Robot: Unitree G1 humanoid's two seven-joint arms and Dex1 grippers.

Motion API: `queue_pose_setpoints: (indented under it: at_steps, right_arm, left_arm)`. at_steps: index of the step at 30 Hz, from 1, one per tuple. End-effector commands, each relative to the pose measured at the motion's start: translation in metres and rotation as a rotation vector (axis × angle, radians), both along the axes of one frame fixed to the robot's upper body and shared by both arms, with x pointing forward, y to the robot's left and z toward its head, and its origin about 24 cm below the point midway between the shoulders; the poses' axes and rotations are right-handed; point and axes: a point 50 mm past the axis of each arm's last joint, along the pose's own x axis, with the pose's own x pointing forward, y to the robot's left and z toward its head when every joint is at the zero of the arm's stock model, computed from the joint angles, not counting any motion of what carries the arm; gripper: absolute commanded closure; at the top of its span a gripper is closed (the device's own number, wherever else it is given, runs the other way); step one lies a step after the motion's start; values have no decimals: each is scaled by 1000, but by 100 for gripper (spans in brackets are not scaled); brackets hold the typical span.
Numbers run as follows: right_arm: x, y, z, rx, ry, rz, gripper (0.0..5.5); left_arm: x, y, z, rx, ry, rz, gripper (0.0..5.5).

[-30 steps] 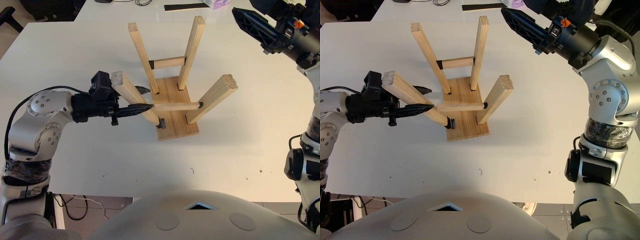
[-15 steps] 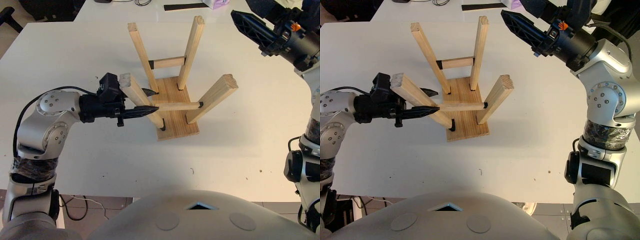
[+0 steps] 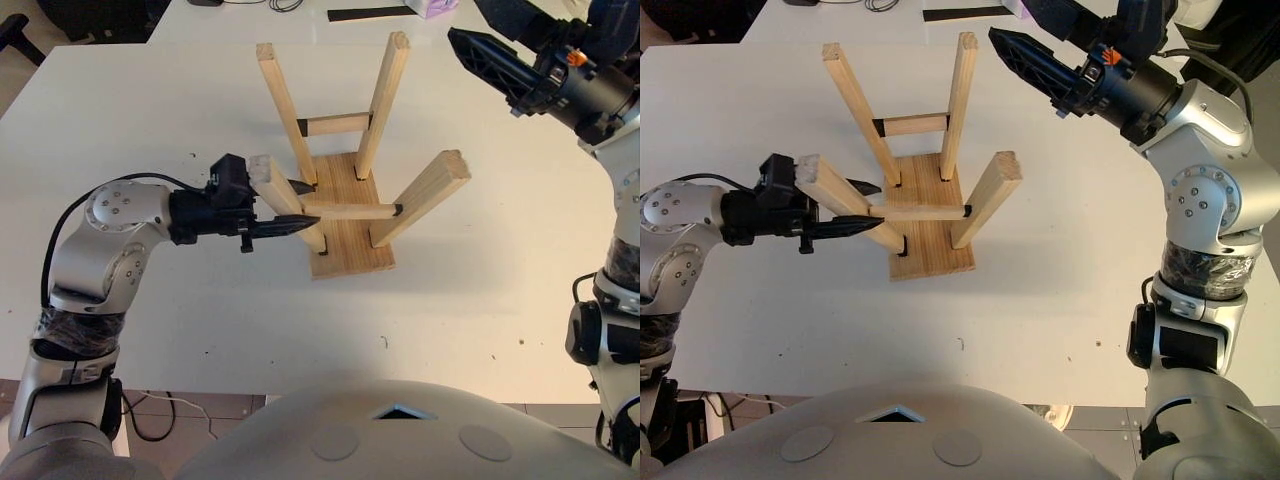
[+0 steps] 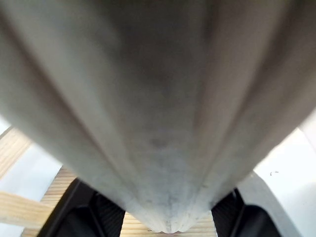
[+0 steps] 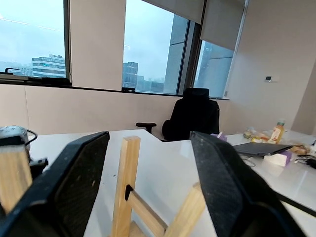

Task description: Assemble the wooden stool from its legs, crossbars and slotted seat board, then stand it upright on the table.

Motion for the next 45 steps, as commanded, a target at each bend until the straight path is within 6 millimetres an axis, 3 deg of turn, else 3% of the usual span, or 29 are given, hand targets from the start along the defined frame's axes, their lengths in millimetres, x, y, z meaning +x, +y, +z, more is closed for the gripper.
queue_pose_setpoints:
  at_steps: [1,8,14,18,22,28,36,40,45]
  right_arm:
    - [-22,24,6,18,-8,84,248]
    - [-47,40,31,196,45,50,248]
    - [-64,67,38,285,176,79,333]
    - [-62,65,14,94,223,-4,386]
    - [-62,70,8,-68,144,-9,449]
    - [-57,80,-6,-133,152,0,540]
    - [-60,98,-67,-337,251,-36,550]
    - [-67,96,-101,-508,290,-66,550]
    - [-68,99,-106,-529,269,-87,550]
  left_arm:
    - [-9,-2,0,48,3,10,346]
    - [-12,9,3,61,26,102,346]
    - [-23,8,-2,30,43,220,346]
    - [-28,-1,-5,5,43,282,346]
    - [-30,-8,-11,5,66,355,346]
    - [-30,-19,-20,5,99,455,346]
    - [-34,-25,-25,26,144,447,346]
    - [-29,-26,-21,58,156,437,346]
    - [-28,-31,-15,78,171,405,346]
